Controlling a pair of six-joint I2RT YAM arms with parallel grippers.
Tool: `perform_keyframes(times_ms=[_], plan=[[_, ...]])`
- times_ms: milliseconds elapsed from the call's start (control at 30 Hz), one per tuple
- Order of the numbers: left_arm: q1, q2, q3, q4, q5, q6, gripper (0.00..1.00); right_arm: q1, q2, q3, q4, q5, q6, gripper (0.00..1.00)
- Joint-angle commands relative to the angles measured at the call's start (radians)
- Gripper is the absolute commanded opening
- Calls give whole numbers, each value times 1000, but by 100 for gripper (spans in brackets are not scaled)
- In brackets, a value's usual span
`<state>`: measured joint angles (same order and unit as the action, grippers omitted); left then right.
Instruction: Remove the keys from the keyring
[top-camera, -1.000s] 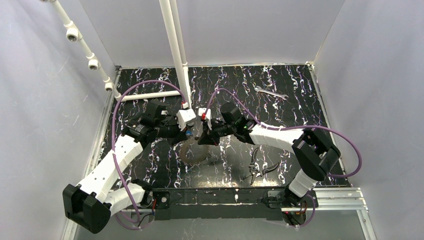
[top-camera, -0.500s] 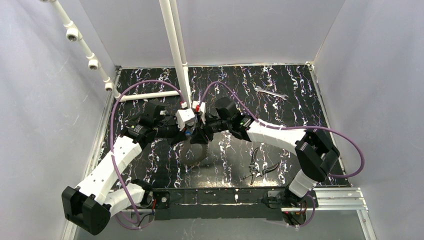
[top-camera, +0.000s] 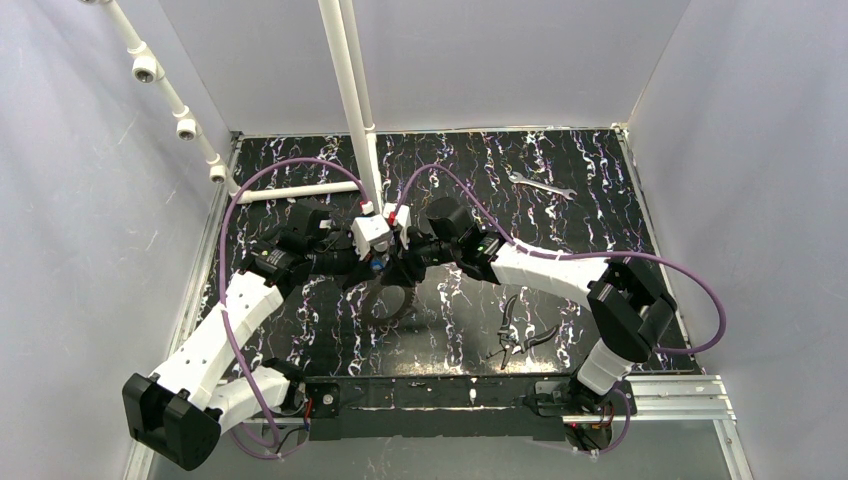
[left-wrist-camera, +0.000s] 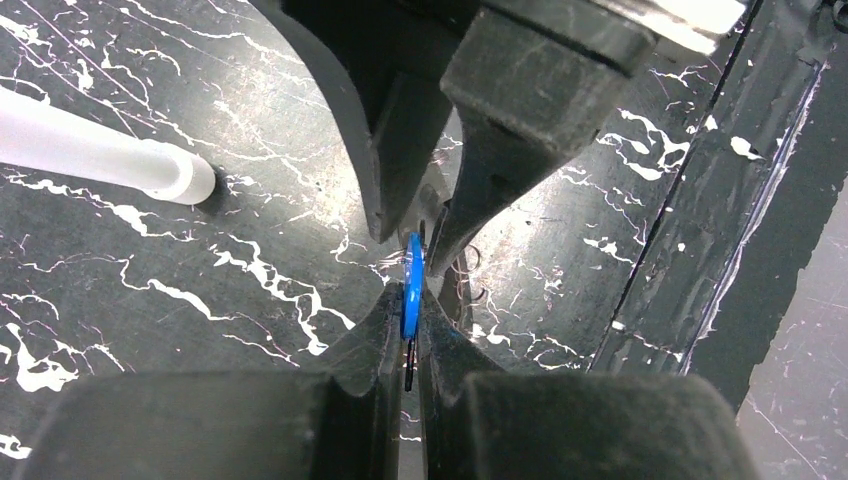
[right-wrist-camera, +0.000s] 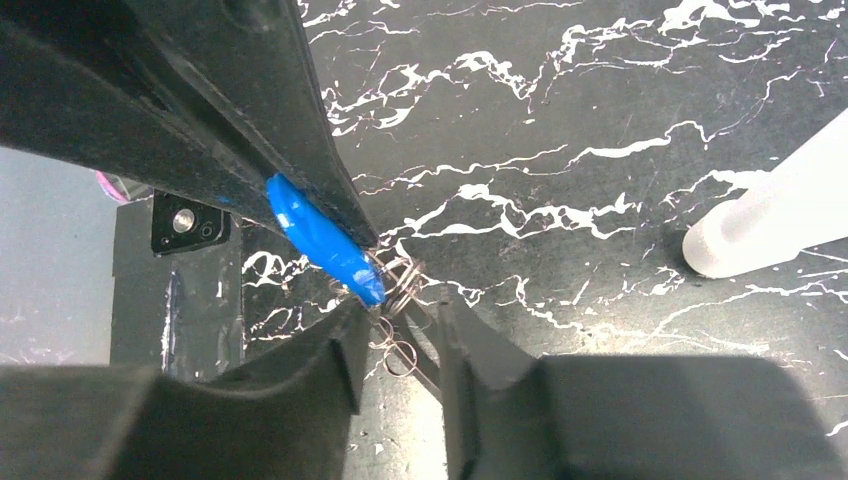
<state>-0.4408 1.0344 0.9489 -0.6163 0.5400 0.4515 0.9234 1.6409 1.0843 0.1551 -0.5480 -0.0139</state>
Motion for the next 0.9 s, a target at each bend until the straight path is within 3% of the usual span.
perform_keyframes(times_ms=[0,233,533,867], plan=[[1,-24,37,-14,28,-12,0,5,12,5,62,8,-8,32],[24,-19,35,-16,2,-37,0,5,5,-14,46,7,-33,1],[134,19,34,-20,13,-70,0,3,-13,-35,32,6,-56,1],[154,-9,-52,-20,40,-75,0,-11,-22,-46,58,10,-34,1]])
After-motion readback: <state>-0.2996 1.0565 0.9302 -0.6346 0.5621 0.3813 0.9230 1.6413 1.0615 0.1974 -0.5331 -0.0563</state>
